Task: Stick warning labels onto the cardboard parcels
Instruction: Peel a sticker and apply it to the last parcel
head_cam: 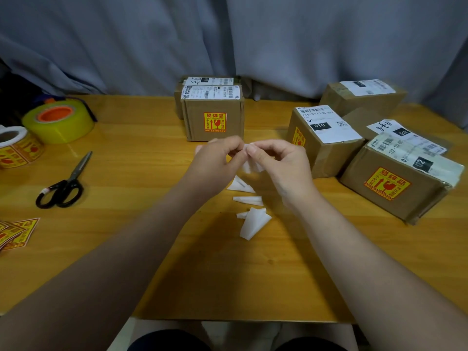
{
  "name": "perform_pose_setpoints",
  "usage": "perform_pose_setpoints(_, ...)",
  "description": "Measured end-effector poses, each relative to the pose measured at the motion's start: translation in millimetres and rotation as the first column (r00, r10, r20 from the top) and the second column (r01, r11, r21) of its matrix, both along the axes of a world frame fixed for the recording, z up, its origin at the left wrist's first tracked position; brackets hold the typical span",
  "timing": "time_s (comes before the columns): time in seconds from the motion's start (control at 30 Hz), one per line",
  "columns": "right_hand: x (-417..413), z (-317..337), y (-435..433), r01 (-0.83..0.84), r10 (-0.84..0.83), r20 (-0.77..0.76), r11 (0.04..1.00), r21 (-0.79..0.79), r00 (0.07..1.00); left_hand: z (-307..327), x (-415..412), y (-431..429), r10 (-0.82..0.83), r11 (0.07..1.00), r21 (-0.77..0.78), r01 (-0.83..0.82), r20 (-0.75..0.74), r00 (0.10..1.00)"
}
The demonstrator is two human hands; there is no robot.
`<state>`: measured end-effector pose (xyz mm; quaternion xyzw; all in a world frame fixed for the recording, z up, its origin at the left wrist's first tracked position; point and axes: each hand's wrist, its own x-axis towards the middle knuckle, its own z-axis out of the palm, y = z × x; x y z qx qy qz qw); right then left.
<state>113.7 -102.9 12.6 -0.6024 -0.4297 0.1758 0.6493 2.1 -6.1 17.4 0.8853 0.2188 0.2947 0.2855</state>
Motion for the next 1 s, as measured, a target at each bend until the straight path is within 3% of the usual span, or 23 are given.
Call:
perform_pose_setpoints(0.07,-0.4,0.3,1.3,0.013,-0.013,-0.001,1.0,-0.012,1.0,1.4,0.2,-0.5,0.045,0.993,0.113,-0.04,-0.038,0.998)
perform_pose_setpoints(0.13,-2.3,-0.2,2.7,0.037,-0.038,-0.045,0.999,-0.023,0.998,-0.5,0.8,1.6,0.043,0.991,0.131,-0.036,-0.048,0.998)
perform_pose_setpoints(0.23,-6.9,2.9,7.1,0.119,-0.123,-0.291,0.992,-0.032,0.949,-4.0,-0.2,1.4,-0.024,0.981,-0.189,0.045,0.112,0.993)
perform_pose_setpoints(0.3,-7.9,5.7,10.1,0.178,-0.159,-0.504,0.984,-0.01,0.849,-6.4,-2.0,-2.6,0.034,0.903,-0.424,0.073,0.24,0.97)
perform_pose_setpoints(0.33,-7.6,6.2,10.5,0.192,-0.162,-0.54,0.981,-0.001,0.826,-8.1,-2.6,-4.9,0.065,0.866,-0.493,0.078,0.267,0.962)
perform_pose_setpoints(0.4,-8.0,4.6,9.5,0.181,-0.152,-0.469,0.983,0.019,0.87,-10.1,-2.2,-9.7,0.089,0.828,-0.556,0.079,0.269,0.959)
perform_pose_setpoints(0.53,-7.9,3.4,5.7,0.177,-0.167,-0.167,0.983,0.043,0.972,-0.8,0.5,-10.9,0.106,0.808,-0.586,0.061,0.246,0.964)
perform_pose_setpoints(0.63,-5.9,3.0,4.5,0.186,-0.183,-0.042,0.978,0.095,0.982,4.5,2.0,-7.3,0.102,0.84,-0.541,0.041,0.231,0.968)
perform_pose_setpoints(0.73,-5.4,0.2,4.7,0.146,-0.15,0.023,0.981,0.128,0.988,7.5,3.6,-6.4,0.055,0.932,-0.362,0.009,0.165,0.985)
perform_pose_setpoints(0.9,-1.3,2.8,-1.5,0.026,-0.02,-0.08,0.997,0.067,0.997,10.9,0.9,2.8,0.048,0.954,-0.299,0.014,0.201,0.978)
perform_pose_setpoints(1.0,2.0,6.9,-2.5,-0.103,0.11,-0.223,0.994,0.045,0.969,9.8,2.5,1.7,0.054,0.982,-0.189,-0.022,0.169,0.984)
